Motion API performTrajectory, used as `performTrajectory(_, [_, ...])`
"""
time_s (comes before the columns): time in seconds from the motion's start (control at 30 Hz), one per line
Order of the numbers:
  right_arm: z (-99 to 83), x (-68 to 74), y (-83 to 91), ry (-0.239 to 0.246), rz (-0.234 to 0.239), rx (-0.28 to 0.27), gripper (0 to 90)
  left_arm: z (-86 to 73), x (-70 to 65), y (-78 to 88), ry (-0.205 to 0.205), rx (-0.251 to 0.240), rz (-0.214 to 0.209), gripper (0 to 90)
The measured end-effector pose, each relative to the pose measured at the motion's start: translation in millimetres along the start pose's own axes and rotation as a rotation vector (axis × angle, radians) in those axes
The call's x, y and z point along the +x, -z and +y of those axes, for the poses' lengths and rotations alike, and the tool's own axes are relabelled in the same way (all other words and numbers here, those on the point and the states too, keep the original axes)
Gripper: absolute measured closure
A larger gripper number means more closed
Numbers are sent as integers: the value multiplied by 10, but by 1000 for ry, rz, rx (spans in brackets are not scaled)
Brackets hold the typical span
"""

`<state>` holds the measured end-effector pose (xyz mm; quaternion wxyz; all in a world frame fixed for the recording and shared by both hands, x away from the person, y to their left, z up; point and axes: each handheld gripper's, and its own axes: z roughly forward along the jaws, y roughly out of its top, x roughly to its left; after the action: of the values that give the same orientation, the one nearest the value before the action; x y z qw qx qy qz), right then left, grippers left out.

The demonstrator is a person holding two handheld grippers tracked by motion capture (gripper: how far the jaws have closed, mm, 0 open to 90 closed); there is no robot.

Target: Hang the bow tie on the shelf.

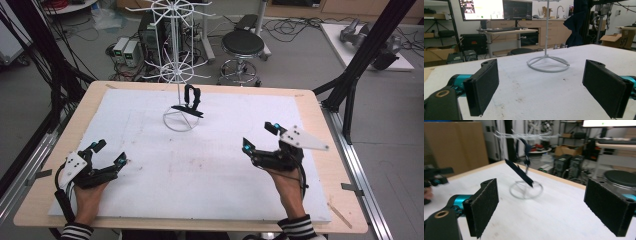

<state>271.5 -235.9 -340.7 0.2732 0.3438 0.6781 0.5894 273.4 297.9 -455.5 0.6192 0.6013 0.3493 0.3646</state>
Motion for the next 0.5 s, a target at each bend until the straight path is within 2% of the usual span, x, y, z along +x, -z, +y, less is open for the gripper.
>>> performTrajectory(0.17, [-486,-86,251,-19,-66,-68,116,-1,-8,6,-1,-7,5,141])
performTrajectory(0.3, [-892,-155,336,-48,-124,-108,116,-1,-7,2,0,-4,6,141])
performTrajectory(0.37, [-1031,-187,339,-69,-146,-109,116,0,-7,1,0,-2,6,140])
performTrajectory(0.5, [-1176,-224,310,-62,-172,-97,116,-1,-8,1,-1,-3,7,141])
